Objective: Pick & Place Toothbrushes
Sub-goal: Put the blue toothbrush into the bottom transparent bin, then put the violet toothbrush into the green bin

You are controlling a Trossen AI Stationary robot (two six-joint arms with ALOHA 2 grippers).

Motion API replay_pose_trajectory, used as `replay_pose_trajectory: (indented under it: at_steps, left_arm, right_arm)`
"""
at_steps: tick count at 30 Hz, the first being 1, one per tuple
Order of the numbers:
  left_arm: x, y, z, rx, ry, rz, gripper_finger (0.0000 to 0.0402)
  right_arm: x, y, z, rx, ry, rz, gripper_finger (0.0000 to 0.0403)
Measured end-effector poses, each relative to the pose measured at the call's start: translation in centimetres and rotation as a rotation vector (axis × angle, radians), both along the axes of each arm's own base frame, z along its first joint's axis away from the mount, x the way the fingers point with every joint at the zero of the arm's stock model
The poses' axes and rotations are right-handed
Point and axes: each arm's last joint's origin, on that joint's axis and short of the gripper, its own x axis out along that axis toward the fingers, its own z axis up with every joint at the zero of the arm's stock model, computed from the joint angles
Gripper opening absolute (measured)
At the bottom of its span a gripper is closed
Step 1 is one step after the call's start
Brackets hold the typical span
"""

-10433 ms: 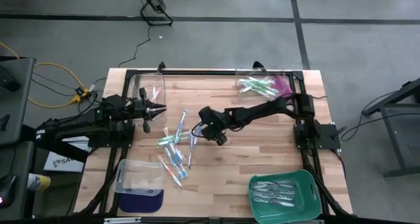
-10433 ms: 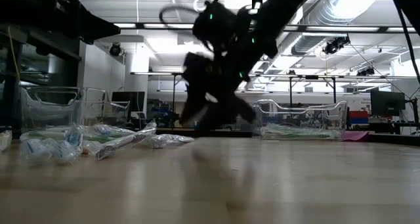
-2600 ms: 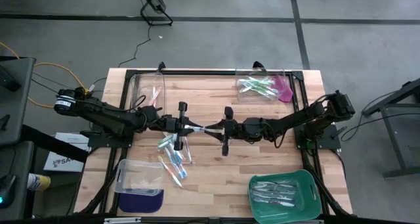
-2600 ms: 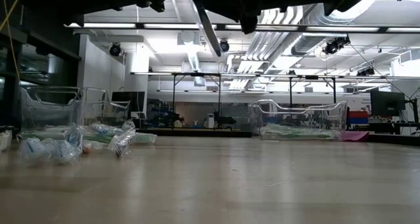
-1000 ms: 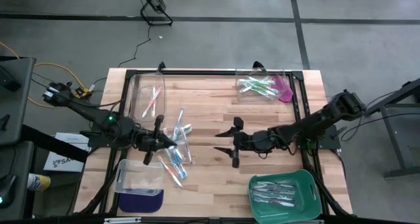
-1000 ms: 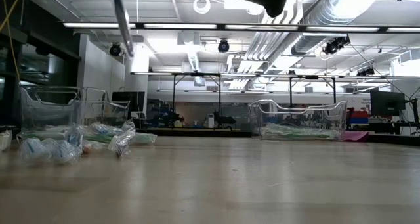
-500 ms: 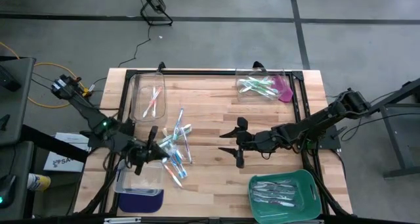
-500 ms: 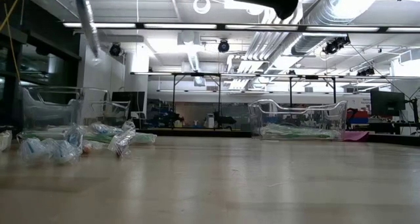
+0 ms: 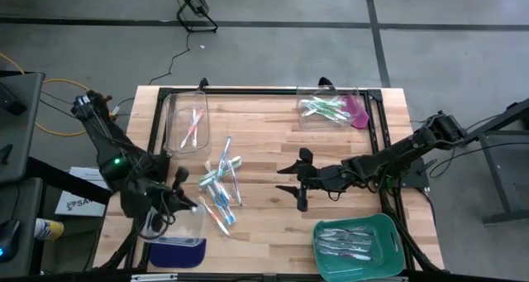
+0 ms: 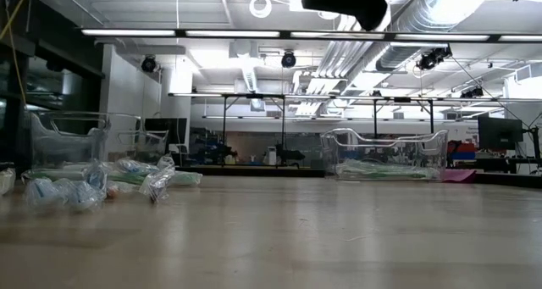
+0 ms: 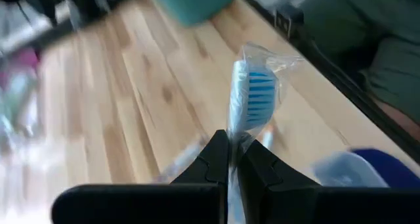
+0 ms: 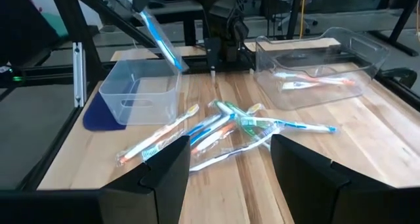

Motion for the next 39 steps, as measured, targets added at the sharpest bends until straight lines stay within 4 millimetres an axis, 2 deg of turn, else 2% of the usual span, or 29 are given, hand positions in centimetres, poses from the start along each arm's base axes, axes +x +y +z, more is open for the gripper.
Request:
replay_pose_trajectory:
  at_steps: [6, 12, 18, 27, 34, 39]
  left_arm:
    - [-0.2, -1.3, 0.5, -0.076, 0.177, 0.112, 0.0006]
    - [-0.2, -3.2, -2.4, -0.096, 0.432, 0.265, 0.0006]
    - [0.4, -5.0, -4.9, -0.084, 0.583, 0.368, 0.0013]
    - [0.9, -5.9, -6.6, 0.008, 0.647, 0.391, 0.0073]
    - [0.8, -5.6, -6.7, 0.047, 0.630, 0.404, 0.0112]
    - [0.8, -5.0, -6.6, 0.156, 0.600, 0.377, 0.0137]
  right_arm:
    - [0.0, 0.0, -0.1, 0.013, 0.005, -0.004, 0.0205]
    - [0.0, 0.0, -0.1, 0.026, 0.010, -0.009, 0.0205]
    - [0.0, 0.0, -0.1, 0.050, 0.008, -0.016, 0.0205]
    - [0.0, 0.0, -0.2, 0.049, 0.013, -0.016, 0.0205]
    - [-0.1, 0.0, -0.2, 0.049, 0.013, -0.016, 0.0205]
    - [-0.1, 0.0, -0.2, 0.048, 0.013, -0.016, 0.0205]
